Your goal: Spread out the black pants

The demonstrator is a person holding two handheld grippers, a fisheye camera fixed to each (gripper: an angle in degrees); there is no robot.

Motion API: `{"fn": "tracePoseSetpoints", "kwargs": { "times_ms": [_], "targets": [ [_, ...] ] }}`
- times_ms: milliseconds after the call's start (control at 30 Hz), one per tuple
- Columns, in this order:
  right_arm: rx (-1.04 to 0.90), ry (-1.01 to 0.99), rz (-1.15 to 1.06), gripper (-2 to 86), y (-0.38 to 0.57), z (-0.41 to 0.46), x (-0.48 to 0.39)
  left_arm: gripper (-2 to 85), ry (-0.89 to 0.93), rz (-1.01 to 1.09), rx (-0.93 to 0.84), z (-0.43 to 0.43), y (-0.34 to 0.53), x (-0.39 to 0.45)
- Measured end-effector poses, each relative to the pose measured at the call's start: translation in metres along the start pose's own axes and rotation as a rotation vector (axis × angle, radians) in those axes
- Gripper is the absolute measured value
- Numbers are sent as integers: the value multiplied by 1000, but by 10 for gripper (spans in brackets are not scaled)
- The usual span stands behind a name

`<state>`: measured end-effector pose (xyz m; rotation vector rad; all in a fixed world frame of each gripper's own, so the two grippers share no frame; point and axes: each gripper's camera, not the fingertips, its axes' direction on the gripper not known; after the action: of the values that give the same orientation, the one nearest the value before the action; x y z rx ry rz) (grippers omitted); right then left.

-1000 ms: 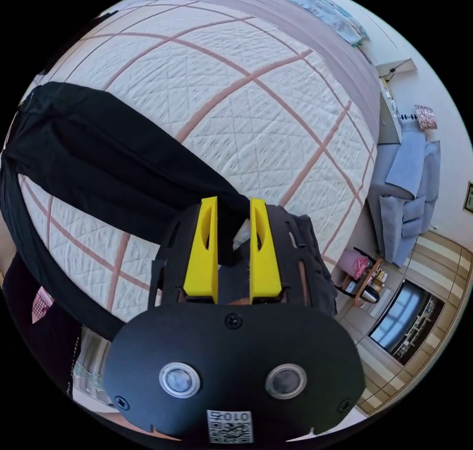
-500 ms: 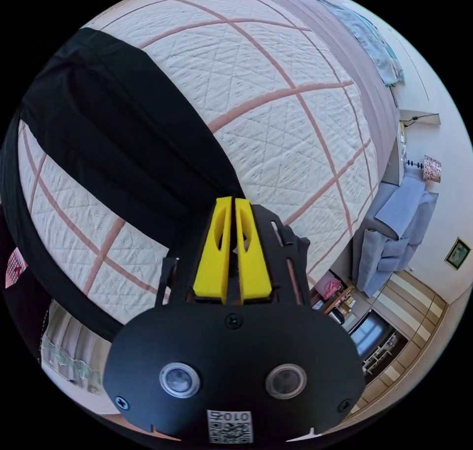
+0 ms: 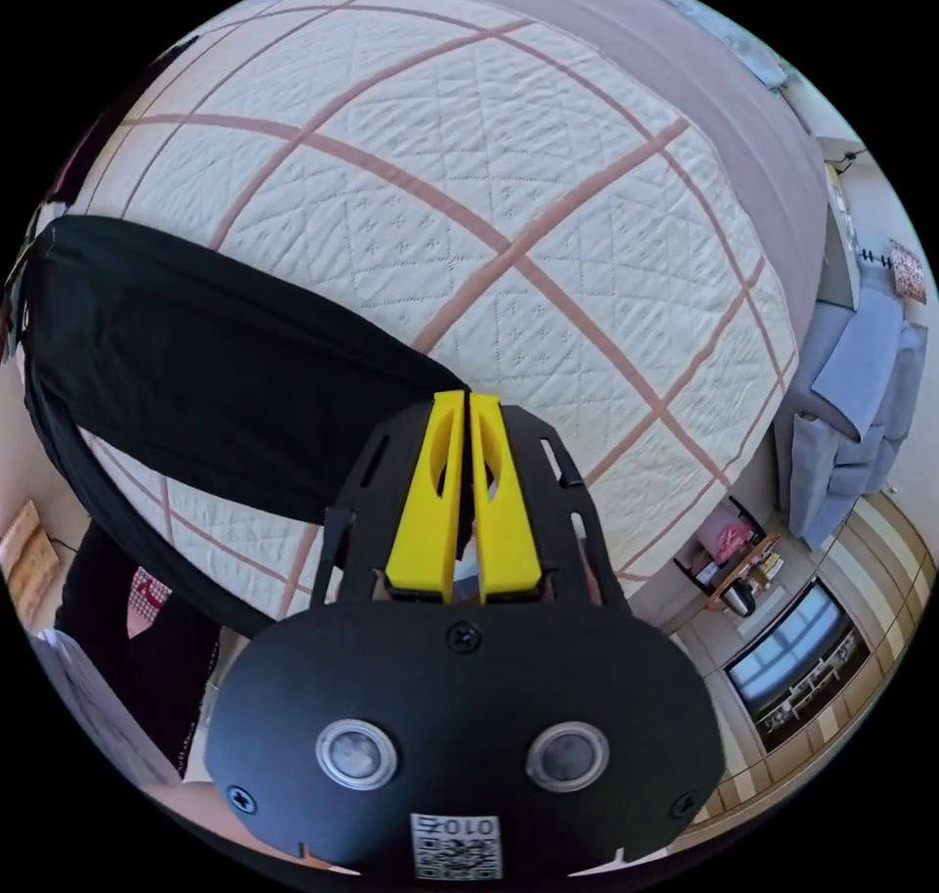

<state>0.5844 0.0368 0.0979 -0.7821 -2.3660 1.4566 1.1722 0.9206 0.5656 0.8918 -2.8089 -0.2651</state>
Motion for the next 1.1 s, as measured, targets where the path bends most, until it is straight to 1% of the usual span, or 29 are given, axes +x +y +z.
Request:
{"fn": "tracePoseSetpoints", "kwargs": {
  "times_ms": [33,100,167,267,333,433,500,567,600,733,800,867,933,1000,1067,1100],
  "targets": [
    [-35,-2,25,37,-12,2,6,1,6,-8,-13,9,-1,-1],
    [12,24,66,50,-19,-5,13,4,24,-22,-16,17,-1,-4],
    [120,49,155,71,-11,-18,26,8,60,-29,-14,22,3,-11],
    [198,69,251,77,23,-21,42,22,138,-24,44,19,18,-27],
    [197,26,268,76,46,-14,46,33,228,-47,89,13,36,-47],
    [212,-26,239,74,81,3,32,40,259,-124,182,-12,71,-65],
    [250,-60,207,75,96,12,16,42,258,-122,236,-32,95,-59],
    [278,-105,163,85,105,28,-7,43,250,-47,217,-41,114,-37],
    [275,-113,160,89,105,33,-11,43,232,10,177,-41,125,-18],
    [220,-160,215,107,104,62,-19,37,271,97,93,-31,162,38],
    [241,-169,276,110,110,57,-14,32,297,123,86,-30,173,60],
    [347,-146,321,112,122,39,-19,28,310,180,74,-30,181,85],
    [356,-113,294,115,125,33,-32,24,315,313,47,-29,188,126],
    [327,-86,255,119,121,38,-46,19,295,396,0,-19,194,151],
    [228,-104,223,123,110,58,-54,16,300,401,-67,1,198,161],
    [221,-119,230,124,108,63,-53,14,336,375,-118,19,200,159]
  ]
}}
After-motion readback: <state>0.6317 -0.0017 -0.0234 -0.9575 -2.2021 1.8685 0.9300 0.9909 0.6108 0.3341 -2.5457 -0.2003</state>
